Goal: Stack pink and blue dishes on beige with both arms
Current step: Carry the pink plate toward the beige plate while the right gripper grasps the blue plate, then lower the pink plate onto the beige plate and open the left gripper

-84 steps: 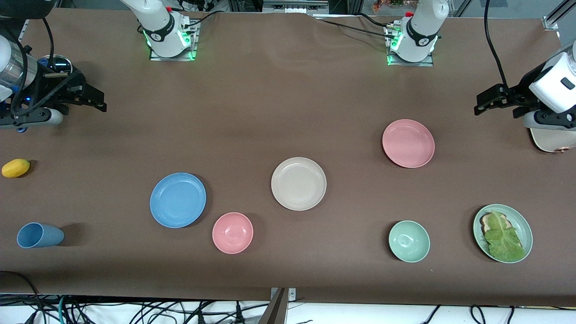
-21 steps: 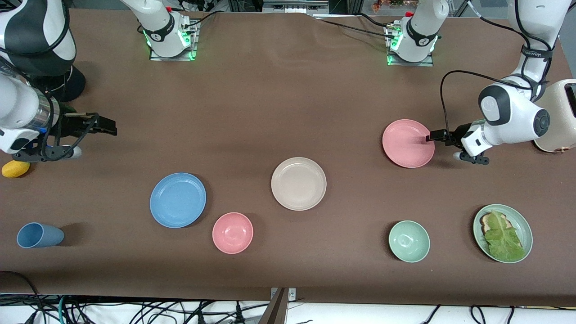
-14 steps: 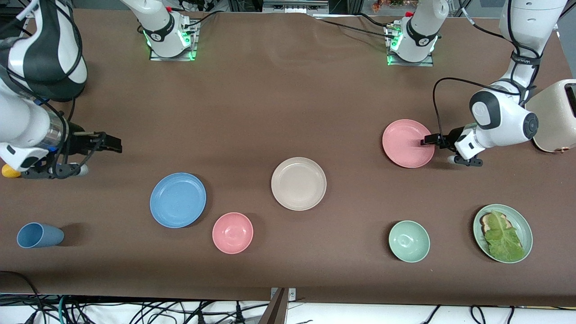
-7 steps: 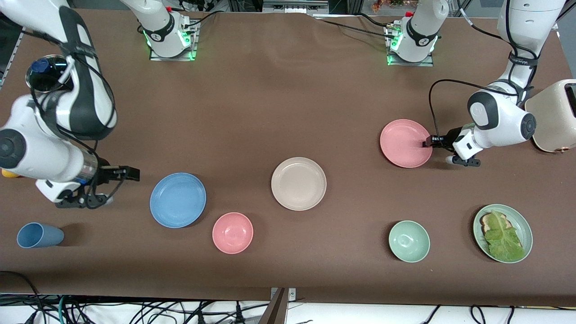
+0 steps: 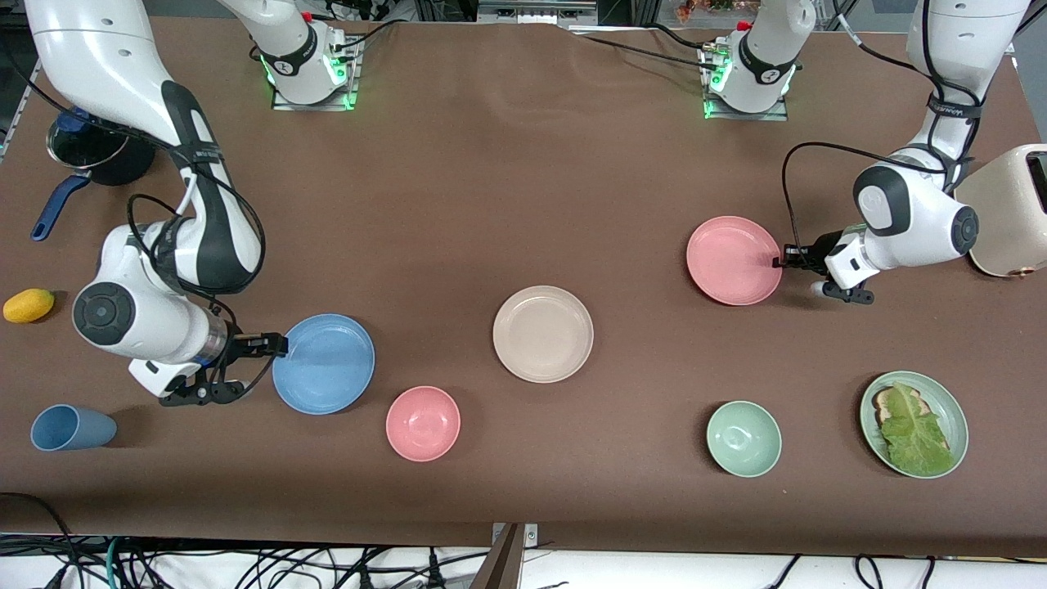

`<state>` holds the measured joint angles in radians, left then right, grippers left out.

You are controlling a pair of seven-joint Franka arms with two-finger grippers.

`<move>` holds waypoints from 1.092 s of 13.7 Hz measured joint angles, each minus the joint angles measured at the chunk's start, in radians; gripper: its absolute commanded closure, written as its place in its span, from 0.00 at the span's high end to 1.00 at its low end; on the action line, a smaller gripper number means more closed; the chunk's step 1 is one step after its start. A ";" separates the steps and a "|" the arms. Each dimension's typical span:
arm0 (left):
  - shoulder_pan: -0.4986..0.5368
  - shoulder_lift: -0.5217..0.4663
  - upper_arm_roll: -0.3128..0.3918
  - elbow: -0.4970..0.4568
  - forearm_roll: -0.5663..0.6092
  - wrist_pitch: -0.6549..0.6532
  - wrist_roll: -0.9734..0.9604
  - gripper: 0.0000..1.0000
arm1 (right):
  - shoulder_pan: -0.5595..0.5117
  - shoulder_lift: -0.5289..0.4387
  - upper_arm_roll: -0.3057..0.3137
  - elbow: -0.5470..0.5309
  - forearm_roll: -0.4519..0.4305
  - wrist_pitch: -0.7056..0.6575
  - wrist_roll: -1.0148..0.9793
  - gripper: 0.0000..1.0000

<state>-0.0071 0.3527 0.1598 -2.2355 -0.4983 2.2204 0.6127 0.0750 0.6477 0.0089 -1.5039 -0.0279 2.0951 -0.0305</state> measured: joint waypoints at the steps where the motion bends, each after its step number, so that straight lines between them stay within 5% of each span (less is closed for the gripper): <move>1: 0.000 -0.008 0.000 0.036 0.000 -0.056 -0.010 0.00 | -0.004 0.006 -0.001 -0.002 -0.001 0.009 0.000 0.99; 5: -0.034 -0.033 0.000 0.195 0.000 -0.213 -0.111 0.00 | -0.032 0.017 -0.003 -0.063 -0.003 0.089 -0.015 0.99; 15: -0.397 0.038 -0.012 0.443 -0.004 -0.214 -0.706 0.00 | -0.060 0.064 -0.005 -0.120 -0.003 0.232 -0.015 0.83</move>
<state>-0.4046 0.3903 0.1480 -1.7923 -0.5020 2.0066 -0.0936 0.0155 0.7116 0.0036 -1.6235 -0.0314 2.3269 -0.0452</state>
